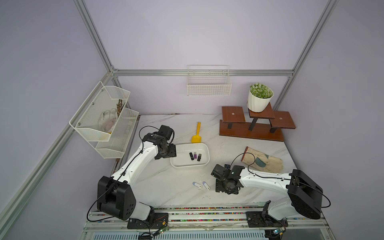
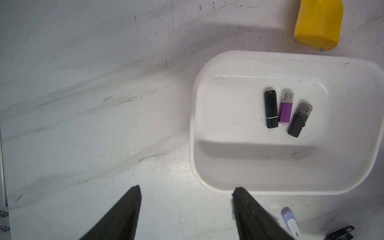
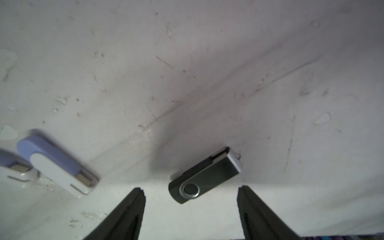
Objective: Put the usb flash drive into the storage box
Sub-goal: Pick up the USB flash from the center of the board.
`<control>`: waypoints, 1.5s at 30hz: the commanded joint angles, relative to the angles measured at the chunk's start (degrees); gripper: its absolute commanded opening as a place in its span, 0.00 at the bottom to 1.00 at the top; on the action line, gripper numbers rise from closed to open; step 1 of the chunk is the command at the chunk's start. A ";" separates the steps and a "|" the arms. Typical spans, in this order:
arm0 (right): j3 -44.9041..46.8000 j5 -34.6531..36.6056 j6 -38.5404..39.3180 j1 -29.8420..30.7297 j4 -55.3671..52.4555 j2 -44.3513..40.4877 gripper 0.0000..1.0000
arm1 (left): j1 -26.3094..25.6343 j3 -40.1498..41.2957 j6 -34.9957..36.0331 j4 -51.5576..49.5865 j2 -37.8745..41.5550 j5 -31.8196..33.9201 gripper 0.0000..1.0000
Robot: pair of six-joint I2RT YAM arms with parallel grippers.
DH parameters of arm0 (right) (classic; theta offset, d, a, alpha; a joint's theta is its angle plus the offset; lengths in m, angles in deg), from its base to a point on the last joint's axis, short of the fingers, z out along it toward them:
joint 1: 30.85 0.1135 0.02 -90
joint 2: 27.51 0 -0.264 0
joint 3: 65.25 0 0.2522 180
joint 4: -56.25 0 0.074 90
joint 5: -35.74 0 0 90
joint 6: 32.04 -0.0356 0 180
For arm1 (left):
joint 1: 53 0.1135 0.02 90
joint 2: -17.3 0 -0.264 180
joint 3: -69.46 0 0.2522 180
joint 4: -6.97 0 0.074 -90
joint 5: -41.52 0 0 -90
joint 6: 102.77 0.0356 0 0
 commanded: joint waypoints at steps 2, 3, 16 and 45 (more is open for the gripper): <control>0.98 -0.63 0.60 -1.01 2.42 0.33 0.76 | -0.39 -0.41 0.22 1.16 1.51 -0.24 0.74; 1.32 -0.56 0.73 -1.07 2.69 0.45 0.76 | -0.39 -0.33 0.22 1.19 1.54 -0.33 0.74; -0.58 1.77 6.30 -4.05 2.88 2.97 0.70 | -1.19 0.37 -0.49 0.82 1.50 -0.18 0.75; 3.29 1.32 2.37 -0.93 1.84 0.90 0.46 | -2.66 2.13 -1.41 0.29 4.11 0.33 0.76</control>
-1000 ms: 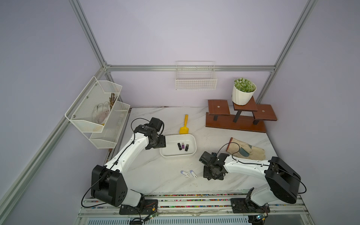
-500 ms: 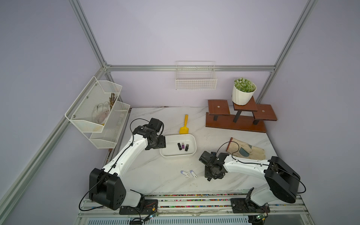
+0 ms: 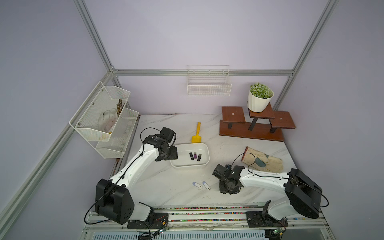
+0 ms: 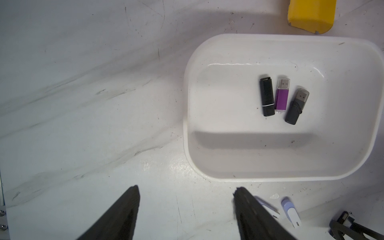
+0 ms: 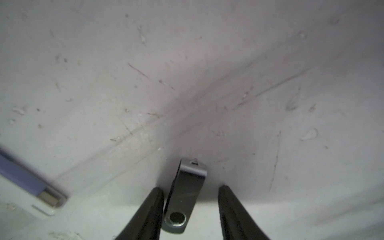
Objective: Put the usb flash drive into the storage box
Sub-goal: Pick up the USB flash from the center of the board.
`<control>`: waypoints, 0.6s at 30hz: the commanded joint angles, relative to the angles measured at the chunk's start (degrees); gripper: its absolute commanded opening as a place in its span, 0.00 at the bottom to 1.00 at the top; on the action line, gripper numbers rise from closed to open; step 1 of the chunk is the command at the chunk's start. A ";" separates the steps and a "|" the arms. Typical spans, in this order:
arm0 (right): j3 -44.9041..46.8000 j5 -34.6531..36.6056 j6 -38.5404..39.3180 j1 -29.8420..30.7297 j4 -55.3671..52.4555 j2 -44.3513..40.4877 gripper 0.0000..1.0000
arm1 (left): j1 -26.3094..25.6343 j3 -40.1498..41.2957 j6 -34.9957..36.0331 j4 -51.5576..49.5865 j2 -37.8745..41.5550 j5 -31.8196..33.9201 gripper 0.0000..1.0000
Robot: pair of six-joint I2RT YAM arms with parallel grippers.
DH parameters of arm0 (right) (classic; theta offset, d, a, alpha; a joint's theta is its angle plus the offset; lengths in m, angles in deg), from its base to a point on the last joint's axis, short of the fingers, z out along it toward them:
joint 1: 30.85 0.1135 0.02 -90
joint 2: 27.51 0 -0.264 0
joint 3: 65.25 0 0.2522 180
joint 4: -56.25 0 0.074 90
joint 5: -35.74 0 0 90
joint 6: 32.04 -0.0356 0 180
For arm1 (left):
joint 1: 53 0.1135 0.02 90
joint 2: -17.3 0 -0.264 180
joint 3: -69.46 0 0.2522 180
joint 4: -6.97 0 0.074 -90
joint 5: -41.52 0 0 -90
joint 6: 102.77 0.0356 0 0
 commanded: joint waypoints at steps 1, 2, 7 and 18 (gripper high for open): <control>1.32 0.15 -0.95 0.34 1.26 0.27 0.44 | -0.36 0.19 -0.80 0.62 2.15 0.31 0.76; 1.46 0.15 -0.95 0.36 1.47 0.22 0.42 | -0.52 0.19 -0.94 0.59 2.24 0.33 0.76; 1.34 0.72 -0.21 0.38 1.90 0.72 0.36 | -0.87 0.13 -1.12 0.16 2.59 0.33 0.76; 1.33 1.35 1.80 0.60 2.43 1.71 0.08 | -3.95 5.72 -4.91 -0.30 5.78 -0.46 0.76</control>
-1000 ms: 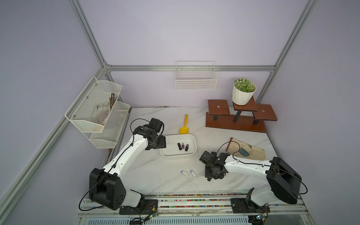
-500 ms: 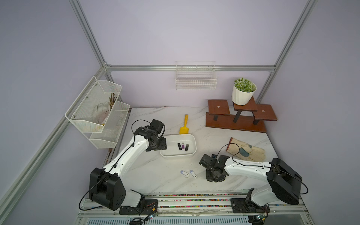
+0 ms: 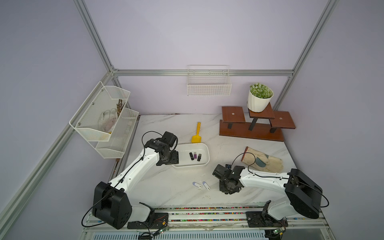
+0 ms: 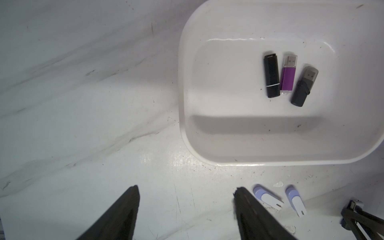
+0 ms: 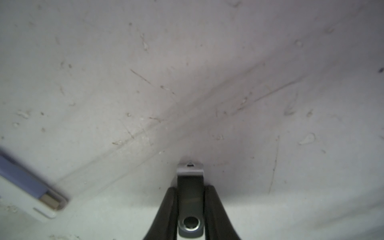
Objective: Put the usb flash drive into the storage box
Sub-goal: Pick up the USB flash from the center of the board, then adjust the USB flash at the center of the board.
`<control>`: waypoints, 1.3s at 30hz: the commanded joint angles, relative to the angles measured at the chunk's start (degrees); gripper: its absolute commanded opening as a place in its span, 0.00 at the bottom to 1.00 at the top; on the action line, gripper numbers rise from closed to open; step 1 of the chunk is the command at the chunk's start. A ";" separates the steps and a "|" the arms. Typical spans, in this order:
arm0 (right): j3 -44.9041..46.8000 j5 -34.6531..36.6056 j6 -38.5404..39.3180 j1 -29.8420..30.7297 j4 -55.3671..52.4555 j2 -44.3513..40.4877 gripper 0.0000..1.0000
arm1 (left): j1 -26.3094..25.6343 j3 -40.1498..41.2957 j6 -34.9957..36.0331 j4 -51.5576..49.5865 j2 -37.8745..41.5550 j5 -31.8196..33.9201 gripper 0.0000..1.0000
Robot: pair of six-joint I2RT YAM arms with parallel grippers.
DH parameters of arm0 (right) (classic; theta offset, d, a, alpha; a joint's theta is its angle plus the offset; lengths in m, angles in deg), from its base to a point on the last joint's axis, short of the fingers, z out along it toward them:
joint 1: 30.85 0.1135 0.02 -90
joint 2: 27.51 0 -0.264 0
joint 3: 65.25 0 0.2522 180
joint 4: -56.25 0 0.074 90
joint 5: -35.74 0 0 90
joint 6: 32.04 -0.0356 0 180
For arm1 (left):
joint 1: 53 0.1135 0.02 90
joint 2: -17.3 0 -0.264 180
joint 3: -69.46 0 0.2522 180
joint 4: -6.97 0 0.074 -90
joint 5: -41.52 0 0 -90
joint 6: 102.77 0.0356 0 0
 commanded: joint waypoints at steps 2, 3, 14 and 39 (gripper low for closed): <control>1.16 0.98 1.44 0.53 1.55 1.87 0.00 | -1.89 1.21 -3.60 -0.39 4.13 -0.57 0.76; 1.08 1.00 1.74 0.50 1.54 1.86 0.00 | -2.42 1.19 -4.31 -0.73 4.51 -0.57 0.76; -4.61 4.04 6.02 0.43 -0.65 0.95 0.00 | -15.87 2.98 -16.59 -0.73 4.27 0.61 0.76; -3.21 6.76 11.73 -9.00 -1.21 -9.37 0.00 | -32.12 0.21 -28.27 11.14 -17.85 -3.23 0.71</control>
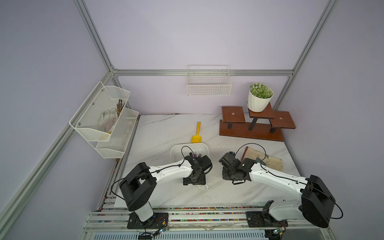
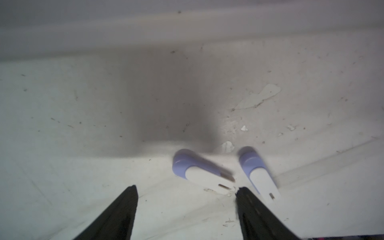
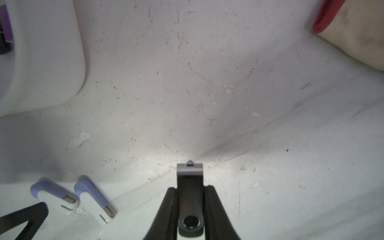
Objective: Put the usb flash drive into the storage box
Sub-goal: Adjust the USB flash at the center of the board.
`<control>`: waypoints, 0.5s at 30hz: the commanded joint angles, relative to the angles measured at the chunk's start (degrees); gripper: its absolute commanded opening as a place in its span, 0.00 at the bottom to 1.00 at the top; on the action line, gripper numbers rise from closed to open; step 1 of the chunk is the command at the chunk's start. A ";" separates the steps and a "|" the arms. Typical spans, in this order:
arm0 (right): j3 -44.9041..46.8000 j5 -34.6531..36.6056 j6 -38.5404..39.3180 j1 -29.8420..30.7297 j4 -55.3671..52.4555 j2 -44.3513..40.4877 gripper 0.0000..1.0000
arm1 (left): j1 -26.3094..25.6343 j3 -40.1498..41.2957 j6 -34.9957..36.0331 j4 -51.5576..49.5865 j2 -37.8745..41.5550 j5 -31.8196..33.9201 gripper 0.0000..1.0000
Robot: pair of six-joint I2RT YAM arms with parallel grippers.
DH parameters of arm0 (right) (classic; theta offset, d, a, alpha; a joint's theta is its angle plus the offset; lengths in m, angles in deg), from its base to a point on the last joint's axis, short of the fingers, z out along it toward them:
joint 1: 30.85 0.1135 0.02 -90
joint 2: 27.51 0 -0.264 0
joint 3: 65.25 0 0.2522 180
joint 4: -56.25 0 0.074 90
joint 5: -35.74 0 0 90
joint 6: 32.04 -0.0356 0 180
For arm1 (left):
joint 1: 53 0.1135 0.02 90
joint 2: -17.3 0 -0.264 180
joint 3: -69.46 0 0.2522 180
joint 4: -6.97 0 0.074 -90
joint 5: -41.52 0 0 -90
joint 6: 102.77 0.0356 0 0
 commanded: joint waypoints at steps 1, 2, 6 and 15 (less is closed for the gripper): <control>1.21 1.23 0.91 -0.51 -0.90 -1.76 0.00 | -1.08 -1.75 -1.37 1.16 0.17 -1.00 0.68; 1.39 1.29 1.04 -0.53 -0.83 -1.88 0.00 | -1.24 -1.40 -1.52 1.14 0.63 -0.83 0.62; 1.74 1.15 1.02 -0.61 -0.89 -1.90 0.00 | -1.42 0.51 -2.09 1.24 2.66 -0.52 0.34; 1.14 1.31 1.33 -0.72 -0.91 -1.43 0.00 | -1.43 3.55 -1.85 3.32 1.20 -4.82 0.00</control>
